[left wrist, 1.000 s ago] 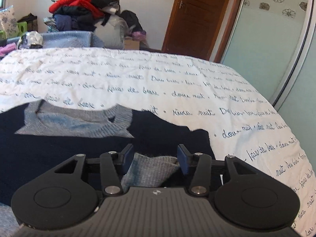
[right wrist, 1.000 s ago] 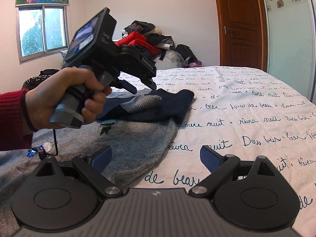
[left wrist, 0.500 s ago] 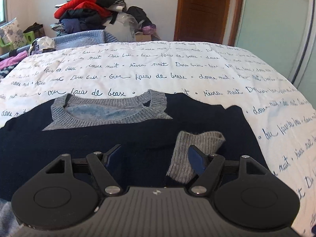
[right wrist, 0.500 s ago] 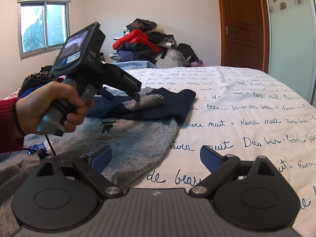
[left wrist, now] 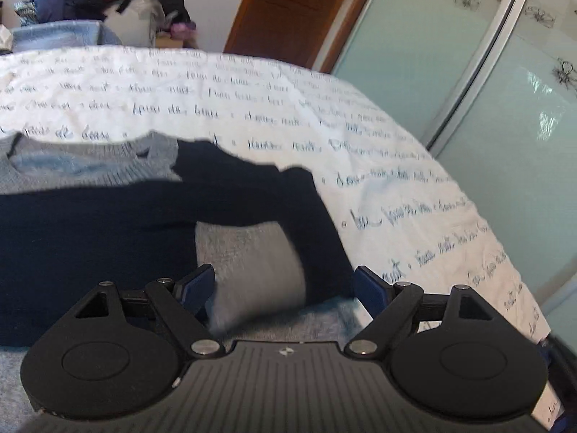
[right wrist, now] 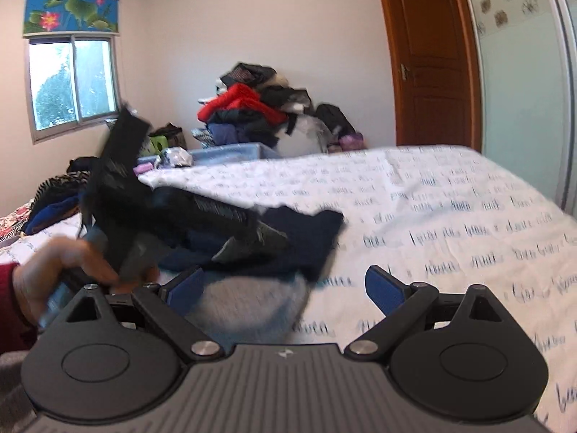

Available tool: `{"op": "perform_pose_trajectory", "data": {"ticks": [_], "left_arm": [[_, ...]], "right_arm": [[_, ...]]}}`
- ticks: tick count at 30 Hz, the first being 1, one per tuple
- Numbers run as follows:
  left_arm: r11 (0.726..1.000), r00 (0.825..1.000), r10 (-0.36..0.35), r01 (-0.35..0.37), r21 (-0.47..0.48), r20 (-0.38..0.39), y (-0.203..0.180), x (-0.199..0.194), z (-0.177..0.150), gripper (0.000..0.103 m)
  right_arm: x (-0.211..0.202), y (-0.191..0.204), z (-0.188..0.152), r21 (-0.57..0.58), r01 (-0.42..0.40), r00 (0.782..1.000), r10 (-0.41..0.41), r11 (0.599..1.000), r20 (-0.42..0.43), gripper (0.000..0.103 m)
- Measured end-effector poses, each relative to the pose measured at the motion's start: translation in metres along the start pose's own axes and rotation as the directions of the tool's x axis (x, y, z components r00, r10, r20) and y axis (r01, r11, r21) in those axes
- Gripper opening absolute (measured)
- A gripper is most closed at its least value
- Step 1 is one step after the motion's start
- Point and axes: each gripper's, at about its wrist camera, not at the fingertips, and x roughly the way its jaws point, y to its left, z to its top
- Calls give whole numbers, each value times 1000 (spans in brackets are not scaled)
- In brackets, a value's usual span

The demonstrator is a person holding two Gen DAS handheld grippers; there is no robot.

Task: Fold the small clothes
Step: 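Lay the grey cuff on the sweater body and open the left gripper, then move both grippers to the hem of the grey sweater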

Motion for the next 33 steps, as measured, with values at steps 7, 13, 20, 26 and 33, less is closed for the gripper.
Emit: {"op": "perform_pose_trajectory", "data": {"ticks": [7, 13, 20, 26, 33], "left_arm": [[992, 994, 95, -99, -80, -57, 24, 6, 10, 84], [975, 980, 198, -194, 104, -31, 3, -2, -5, 81], [952, 956, 286, -291, 98, 59, 6, -54, -11, 91], [905, 912, 407, -410, 108, 55, 13, -89, -34, 92], [853, 858, 511, -513, 96, 49, 29, -131, -68, 93]], "right_arm": [[-3, -18, -13, 110, -16, 999, 21, 994, -41, 97], [-4, -14, -15, 143, -48, 997, 57, 989, -53, 97], [-6, 5, -20, 126, -86, 992, 97, 988, -83, 97], [-13, 19, -23, 111, -110, 988, 121, 988, -98, 97], [-32, 32, -25, 101, -136, 983, 147, 986, -110, 97]]}}
